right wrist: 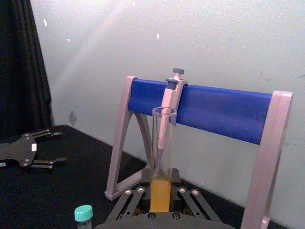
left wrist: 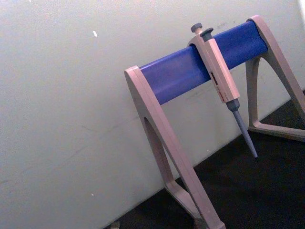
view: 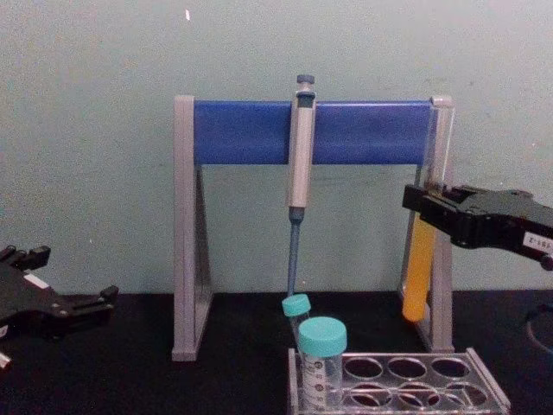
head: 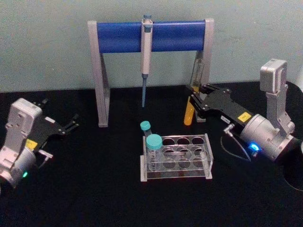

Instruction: Pick up the test tube from the test tube rack, shake it, then place it back into the test tube rack.

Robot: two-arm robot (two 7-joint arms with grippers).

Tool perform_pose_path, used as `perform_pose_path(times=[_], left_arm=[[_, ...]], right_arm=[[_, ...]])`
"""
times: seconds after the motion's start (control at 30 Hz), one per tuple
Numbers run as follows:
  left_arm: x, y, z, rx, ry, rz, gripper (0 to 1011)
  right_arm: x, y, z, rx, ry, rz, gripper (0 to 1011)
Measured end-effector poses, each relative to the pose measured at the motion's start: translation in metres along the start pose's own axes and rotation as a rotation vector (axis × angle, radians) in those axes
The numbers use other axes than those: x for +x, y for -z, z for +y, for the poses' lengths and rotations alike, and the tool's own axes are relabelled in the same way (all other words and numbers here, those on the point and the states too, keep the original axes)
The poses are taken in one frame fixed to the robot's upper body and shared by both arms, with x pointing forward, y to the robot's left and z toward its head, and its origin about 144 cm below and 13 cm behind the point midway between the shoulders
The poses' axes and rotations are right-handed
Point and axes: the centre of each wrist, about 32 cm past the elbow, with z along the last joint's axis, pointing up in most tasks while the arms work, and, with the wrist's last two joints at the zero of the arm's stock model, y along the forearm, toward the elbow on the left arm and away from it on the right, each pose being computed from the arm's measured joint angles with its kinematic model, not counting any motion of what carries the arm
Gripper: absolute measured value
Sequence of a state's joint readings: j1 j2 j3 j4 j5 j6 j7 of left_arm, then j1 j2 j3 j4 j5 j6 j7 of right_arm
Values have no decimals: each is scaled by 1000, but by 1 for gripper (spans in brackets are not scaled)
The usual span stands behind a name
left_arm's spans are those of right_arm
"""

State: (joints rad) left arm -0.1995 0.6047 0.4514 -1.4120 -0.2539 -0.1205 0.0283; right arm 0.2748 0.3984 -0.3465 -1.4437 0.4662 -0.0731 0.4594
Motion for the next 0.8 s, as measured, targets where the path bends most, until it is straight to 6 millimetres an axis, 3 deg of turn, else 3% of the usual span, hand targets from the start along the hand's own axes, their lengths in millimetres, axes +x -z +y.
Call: perform_pose_path(times=[0.2,0.57,0.8], left_arm=[[0,0,0,0,0,0,1001],[0,0,0,0,0,0,1002],[0,0,0,0,0,0,1001]], right_arm=[[-1,-2,-5,-13,14,-4,230],[-12,-11,-33,-56,40,-6,229],[-22,-11,-32,-62,-17,21,229]])
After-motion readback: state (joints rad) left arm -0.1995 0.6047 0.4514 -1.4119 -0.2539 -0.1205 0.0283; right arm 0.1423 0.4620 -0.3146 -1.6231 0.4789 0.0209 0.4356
